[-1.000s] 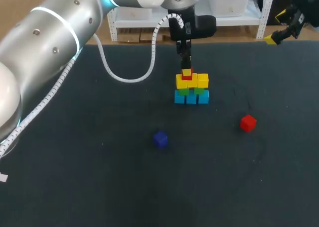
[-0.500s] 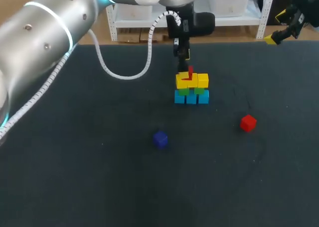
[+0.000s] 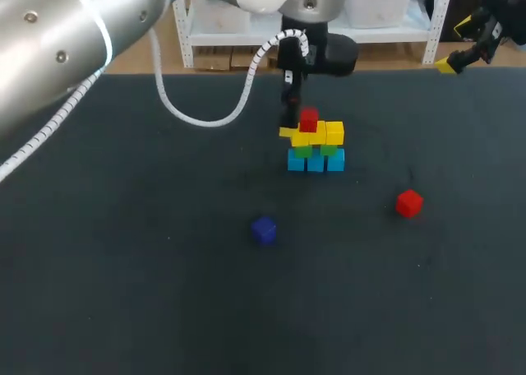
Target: Place the blue cubes, place green cubes on the blue cubes, place the yellow cubes on the green cubes, then place the red cubes on the yellow cubes, and place purple cube on the red cubes.
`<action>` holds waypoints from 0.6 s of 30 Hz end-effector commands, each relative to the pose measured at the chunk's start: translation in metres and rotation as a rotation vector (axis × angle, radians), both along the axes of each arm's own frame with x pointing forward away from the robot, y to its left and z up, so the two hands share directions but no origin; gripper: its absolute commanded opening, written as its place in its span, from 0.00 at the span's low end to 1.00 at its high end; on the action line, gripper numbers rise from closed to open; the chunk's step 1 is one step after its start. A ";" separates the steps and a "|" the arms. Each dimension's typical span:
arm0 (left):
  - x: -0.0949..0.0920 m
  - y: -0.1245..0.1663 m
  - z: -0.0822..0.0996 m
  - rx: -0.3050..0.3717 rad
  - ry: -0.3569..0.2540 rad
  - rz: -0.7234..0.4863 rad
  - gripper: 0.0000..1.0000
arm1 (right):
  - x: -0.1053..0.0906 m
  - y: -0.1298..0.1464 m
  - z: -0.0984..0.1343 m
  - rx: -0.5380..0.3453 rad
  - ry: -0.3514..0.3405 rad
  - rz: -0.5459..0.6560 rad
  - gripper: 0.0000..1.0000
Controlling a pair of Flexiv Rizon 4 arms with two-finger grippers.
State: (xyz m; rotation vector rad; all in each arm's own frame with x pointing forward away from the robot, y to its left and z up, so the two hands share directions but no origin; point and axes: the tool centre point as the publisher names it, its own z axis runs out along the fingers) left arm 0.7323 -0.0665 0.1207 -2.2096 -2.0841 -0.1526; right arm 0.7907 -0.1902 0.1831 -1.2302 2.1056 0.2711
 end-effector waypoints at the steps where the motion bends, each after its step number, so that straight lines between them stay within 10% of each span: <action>1: -0.006 0.004 0.000 0.024 -0.033 -0.012 1.00 | 0.000 -0.001 0.000 0.004 0.000 0.004 1.00; 18: -0.005 0.005 -0.002 0.073 -0.055 -0.045 1.00 | 0.000 -0.001 0.000 0.004 0.000 0.004 1.00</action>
